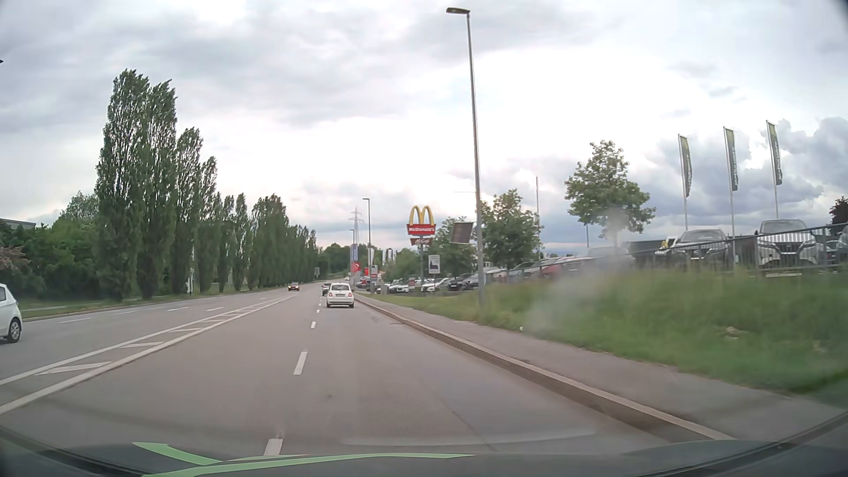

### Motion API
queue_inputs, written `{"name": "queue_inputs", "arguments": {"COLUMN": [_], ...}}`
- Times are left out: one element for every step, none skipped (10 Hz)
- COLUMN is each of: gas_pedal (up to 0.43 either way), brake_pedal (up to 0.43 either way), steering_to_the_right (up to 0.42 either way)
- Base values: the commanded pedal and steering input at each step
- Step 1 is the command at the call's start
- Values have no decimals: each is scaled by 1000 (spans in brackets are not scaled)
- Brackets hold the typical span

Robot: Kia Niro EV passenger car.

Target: Follow the waypoints while adhering to traffic rules and regulations

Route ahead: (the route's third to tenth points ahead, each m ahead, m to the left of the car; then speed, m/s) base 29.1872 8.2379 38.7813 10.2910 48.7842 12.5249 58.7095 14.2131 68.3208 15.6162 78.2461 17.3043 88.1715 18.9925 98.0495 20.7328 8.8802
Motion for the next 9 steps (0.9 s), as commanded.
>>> {"name": "queue_inputs", "arguments": {"gas_pedal": [150, 150, 150, 150, 150, 150, 150, 150, 150], "brake_pedal": [0, 0, 0, 0, 0, 0, 0, 0, 0], "steering_to_the_right": [-109, -97, -90, -86, -77, -67, -53, -37, -28]}}
